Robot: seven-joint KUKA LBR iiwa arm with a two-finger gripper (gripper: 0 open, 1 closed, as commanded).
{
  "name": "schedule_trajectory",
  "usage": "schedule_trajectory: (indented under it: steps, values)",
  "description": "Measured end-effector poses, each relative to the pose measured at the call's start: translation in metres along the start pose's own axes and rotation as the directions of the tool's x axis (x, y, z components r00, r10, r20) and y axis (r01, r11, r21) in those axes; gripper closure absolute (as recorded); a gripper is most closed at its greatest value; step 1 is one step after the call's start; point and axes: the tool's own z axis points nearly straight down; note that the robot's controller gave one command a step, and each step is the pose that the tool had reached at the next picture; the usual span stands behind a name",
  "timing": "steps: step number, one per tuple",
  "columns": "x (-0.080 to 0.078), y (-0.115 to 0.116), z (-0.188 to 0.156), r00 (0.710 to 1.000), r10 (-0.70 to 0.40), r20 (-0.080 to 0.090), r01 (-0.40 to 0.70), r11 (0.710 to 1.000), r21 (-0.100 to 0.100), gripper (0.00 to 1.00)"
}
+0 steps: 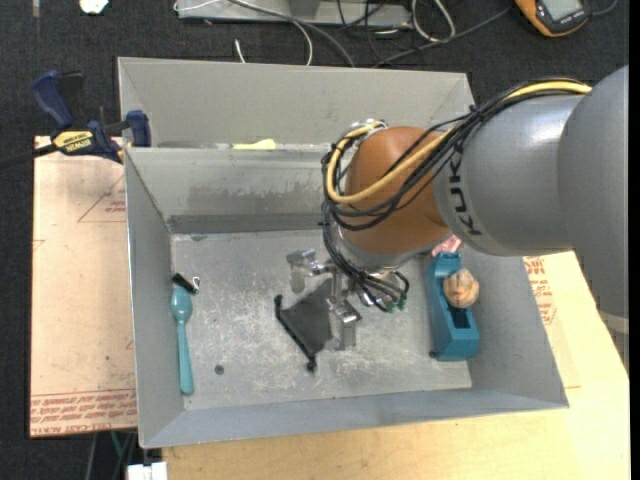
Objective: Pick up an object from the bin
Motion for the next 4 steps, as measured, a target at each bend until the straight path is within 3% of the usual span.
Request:
schedule_trajectory:
  steps: [1, 2, 3, 4]
  values:
    - [0.000, -0.003, 0.006, 0.952, -0.308, 0.000, 0.308, 0.952, -0.001, 0.00]
    - [0.003, -0.001, 0.026, 0.998, -0.066, 0.001, 0.066, 0.998, -0.001, 0.00]
    - [0.002, 0.013, 0.038, 0.988, -0.156, 0.002, 0.156, 0.988, -0.002, 1.00]
    - [0.002, 0.013, 0.038, 0.988, -0.156, 0.002, 0.156, 0.988, -0.002, 1.00]
